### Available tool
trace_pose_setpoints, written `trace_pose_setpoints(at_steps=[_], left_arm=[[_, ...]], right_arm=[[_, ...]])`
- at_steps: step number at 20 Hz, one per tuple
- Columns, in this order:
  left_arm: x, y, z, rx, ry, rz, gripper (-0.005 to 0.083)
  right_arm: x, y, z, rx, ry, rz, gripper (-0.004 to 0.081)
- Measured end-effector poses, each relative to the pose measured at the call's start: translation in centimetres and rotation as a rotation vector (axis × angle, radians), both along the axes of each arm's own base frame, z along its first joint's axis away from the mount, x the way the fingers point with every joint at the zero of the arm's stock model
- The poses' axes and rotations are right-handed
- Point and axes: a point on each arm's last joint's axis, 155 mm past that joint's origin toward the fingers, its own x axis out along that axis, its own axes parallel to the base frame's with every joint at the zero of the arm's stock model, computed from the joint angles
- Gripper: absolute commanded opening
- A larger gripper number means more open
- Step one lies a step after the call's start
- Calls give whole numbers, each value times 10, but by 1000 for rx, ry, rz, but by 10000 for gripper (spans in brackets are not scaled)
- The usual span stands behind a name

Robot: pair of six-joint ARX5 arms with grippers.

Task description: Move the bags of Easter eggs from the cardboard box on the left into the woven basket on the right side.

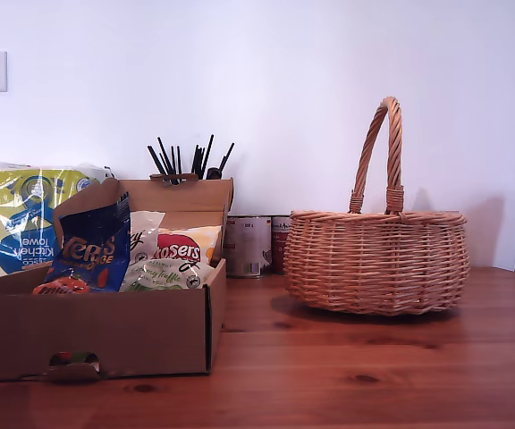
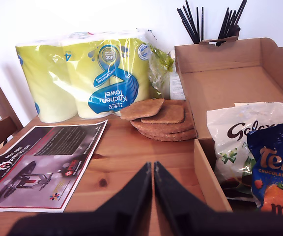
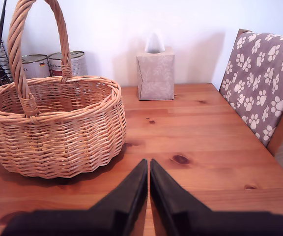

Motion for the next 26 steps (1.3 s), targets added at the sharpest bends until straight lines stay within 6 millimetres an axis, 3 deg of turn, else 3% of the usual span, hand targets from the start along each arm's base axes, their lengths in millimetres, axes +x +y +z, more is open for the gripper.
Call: trace_pose_setpoints(at_steps=[3, 10, 15, 19, 22, 24, 26], left_arm=[[0, -3, 0, -1, 0, -18, -11], [0, -4, 1, -2, -5, -21, -11], [-2, -27, 33, -78, -123, -150, -19], [-10, -48, 44, -106, -103, -262, -19], [-17, -62, 79, -109, -77, -341, -20], [-17, -73, 93, -92, -36, -403, -20], [-13, -89, 90, -53, 55, -504, -20]], right_arm=[[-1, 0, -8, 0, 34, 0, -13], [0, 0, -4, 0, 16, 0, -13], [0, 4, 6, 122, -19, 10, -13], [-5, 17, 39, 174, -77, 79, -13], [-14, 34, 72, 189, -86, 167, -13], [-18, 52, 79, 196, -32, 250, -13], [-19, 68, 81, 200, 32, 322, -13]])
